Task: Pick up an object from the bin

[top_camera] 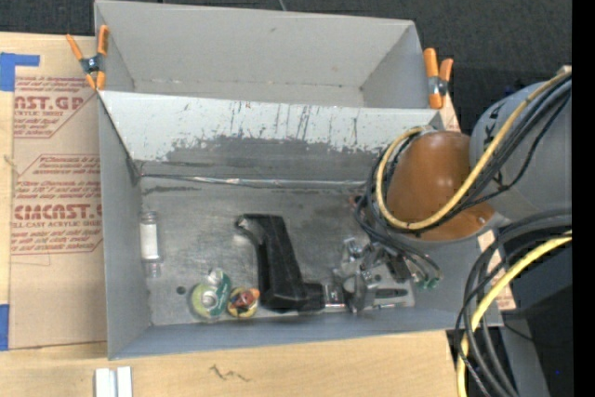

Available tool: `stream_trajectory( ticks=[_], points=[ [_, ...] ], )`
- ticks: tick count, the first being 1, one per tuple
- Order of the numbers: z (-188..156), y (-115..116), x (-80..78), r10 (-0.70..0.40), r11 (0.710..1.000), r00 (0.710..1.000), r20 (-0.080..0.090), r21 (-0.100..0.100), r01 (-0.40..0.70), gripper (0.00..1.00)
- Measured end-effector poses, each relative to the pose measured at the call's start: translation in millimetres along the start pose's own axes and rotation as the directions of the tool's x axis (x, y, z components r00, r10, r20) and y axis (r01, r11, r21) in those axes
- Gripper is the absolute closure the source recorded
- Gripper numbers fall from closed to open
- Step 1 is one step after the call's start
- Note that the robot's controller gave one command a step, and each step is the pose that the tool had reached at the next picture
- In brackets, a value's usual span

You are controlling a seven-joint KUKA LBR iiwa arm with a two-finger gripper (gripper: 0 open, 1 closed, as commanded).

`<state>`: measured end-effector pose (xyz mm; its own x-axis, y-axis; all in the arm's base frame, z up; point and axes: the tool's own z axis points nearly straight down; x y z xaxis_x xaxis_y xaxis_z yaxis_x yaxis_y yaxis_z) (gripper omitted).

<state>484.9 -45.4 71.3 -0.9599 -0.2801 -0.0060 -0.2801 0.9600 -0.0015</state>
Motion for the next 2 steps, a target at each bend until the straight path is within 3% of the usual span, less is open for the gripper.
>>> stream_trajectory(
  ticks=[1,2],
  points=[
    [-11,1,2.4,0.0,1.0,1.0,-0.011,-0.004,0.0,1.0],
    [-33,1,2.1,0.0,1.0,1.0,-0.01,-0.004,0.0,1.0]
  ],
)
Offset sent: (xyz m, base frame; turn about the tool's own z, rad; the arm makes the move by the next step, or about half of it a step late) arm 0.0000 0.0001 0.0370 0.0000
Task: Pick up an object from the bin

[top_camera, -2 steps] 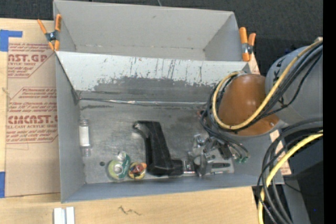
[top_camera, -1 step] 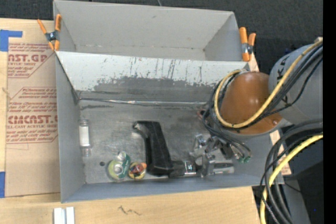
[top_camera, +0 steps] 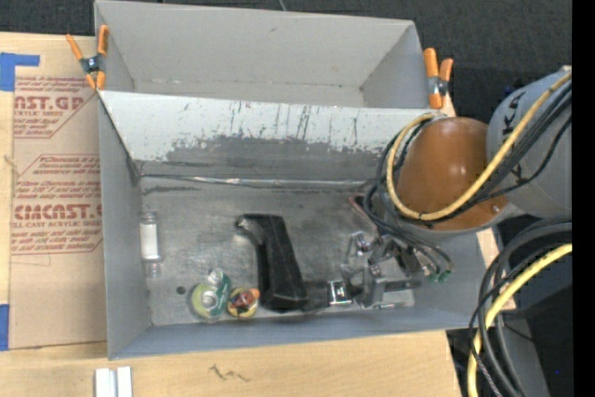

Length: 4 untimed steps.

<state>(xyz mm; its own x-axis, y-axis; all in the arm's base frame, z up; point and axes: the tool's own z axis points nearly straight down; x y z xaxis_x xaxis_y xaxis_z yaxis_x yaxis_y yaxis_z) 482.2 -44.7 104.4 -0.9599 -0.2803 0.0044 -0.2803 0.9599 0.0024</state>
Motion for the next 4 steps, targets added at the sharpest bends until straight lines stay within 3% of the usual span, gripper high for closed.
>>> stream_trajectory(
  ticks=[4],
  points=[
    [-48,0,-2.3,0.0,1.0,1.0,0.009,0.004,0.0,1.0]
  ],
)
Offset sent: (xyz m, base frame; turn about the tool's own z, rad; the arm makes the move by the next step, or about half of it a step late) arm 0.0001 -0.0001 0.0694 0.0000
